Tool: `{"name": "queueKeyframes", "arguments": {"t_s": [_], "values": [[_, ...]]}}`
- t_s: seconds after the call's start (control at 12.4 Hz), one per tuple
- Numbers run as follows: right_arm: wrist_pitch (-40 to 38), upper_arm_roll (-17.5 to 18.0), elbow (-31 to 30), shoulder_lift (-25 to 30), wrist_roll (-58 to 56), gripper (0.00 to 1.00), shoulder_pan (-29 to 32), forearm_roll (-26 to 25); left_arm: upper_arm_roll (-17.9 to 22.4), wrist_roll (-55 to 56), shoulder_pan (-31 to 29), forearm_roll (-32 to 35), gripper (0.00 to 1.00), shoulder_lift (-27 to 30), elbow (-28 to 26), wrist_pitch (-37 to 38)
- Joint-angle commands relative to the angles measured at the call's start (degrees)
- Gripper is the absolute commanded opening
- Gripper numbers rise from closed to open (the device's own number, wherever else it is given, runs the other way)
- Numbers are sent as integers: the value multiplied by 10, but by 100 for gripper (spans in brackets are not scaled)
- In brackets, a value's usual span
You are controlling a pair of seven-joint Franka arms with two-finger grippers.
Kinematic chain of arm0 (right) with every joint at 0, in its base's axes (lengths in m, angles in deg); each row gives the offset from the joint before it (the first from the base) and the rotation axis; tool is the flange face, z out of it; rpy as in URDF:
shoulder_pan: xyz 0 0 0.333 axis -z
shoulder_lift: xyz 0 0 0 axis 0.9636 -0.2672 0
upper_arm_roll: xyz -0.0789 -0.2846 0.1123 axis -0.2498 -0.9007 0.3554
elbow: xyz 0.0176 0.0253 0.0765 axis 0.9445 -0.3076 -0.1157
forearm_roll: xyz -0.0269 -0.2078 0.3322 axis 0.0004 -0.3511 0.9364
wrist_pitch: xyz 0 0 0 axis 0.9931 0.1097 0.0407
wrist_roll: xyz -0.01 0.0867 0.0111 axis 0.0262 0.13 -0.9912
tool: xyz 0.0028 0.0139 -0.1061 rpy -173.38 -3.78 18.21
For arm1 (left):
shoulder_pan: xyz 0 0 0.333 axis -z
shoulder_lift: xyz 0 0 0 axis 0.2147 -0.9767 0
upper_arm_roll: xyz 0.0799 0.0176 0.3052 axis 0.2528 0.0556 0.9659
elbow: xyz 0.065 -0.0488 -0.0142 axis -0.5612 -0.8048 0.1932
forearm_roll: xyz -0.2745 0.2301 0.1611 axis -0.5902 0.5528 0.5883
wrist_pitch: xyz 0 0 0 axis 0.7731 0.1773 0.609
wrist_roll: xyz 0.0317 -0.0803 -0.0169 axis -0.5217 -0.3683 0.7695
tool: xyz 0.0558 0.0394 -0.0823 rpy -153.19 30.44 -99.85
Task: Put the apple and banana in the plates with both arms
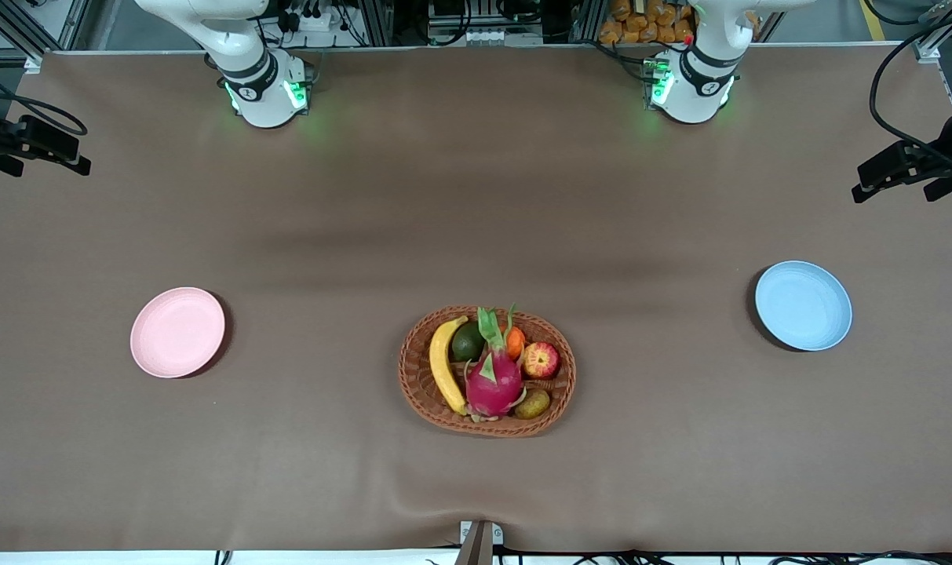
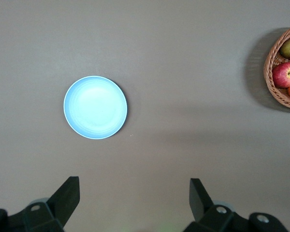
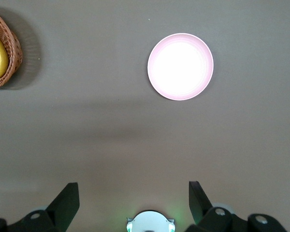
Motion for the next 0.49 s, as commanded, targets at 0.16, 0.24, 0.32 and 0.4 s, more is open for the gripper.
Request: {"name": "queueKeyframes", "arguments": {"t_s": [0.16,0.24,0.32,0.4], "values": [[1,7,-5,3,7,100,10,10,2,-10,1,-1,100,-1,2,6],[1,7,-5,3,6,100,10,9,2,-10,1,-2,100,-1,1,6],[1,7,-4,3,2,100,12,9,2,-10,1,-1,100,-1,1,6],[0,7,-4,4,2,100,12,9,2,-10,1,-2,100,-3,1,6]]}}
